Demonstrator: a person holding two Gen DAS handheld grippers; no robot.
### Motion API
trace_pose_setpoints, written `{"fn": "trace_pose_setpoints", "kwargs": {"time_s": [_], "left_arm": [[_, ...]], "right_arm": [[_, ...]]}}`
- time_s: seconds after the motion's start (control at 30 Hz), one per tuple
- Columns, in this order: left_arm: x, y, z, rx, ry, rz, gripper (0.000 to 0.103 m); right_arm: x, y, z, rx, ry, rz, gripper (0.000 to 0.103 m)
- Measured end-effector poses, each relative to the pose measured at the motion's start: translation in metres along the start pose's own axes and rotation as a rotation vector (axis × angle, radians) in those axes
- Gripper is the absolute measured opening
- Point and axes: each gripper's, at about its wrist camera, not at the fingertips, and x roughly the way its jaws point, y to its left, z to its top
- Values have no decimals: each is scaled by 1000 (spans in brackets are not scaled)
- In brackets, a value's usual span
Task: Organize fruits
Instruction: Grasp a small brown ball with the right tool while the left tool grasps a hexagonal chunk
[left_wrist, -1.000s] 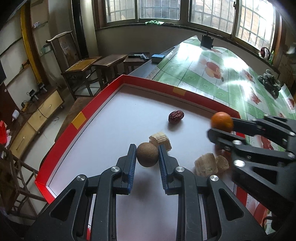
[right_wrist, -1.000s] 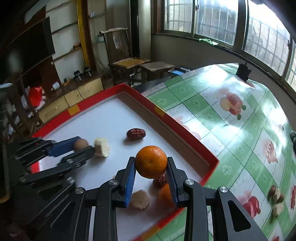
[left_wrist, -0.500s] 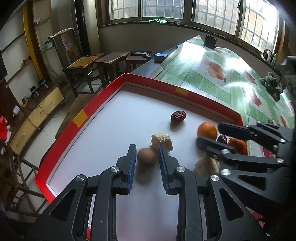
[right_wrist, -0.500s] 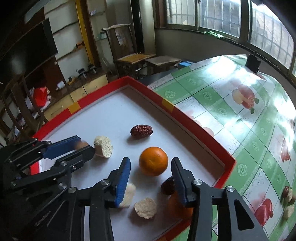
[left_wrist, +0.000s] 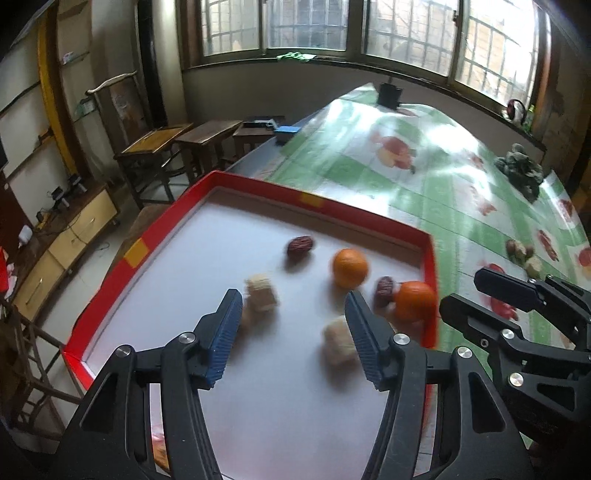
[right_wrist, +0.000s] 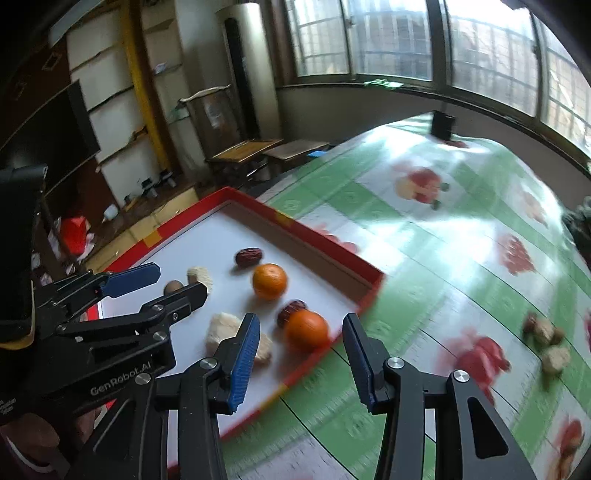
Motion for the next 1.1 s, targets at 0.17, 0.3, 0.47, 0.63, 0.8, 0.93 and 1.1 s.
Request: {"fn": "trace_pose_setpoints", "kwargs": {"time_s": [0.17, 0.3, 0.47, 0.63, 0.8, 0.93, 1.1], "left_arm": [[-7, -37, -1, 58, -11, -48, 58], [-9, -67, -3, 103, -11, -91, 58], [-10, -102, -5, 153, -2, -139, 58], [-7, -135, -10, 200, 21, -179, 58], [-1, -161, -12, 227, 42, -209, 58], [4, -178, -12, 246, 65, -237, 58], [13, -192, -10, 259, 97, -260, 58]], "right_arm": [[-25, -25, -19, 48, -7, -53, 45], [-44, -47, -37, 96, -13, -94, 46], [-69, -76, -60, 167, -29, -145, 46], [-87, -107, -80, 229, -37, -186, 46], [-101, -128, -96, 264, -37, -224, 46], [-111, -148, -109, 304, -38, -254, 46], [-124, -177, -125, 355, -36, -298, 46]]}}
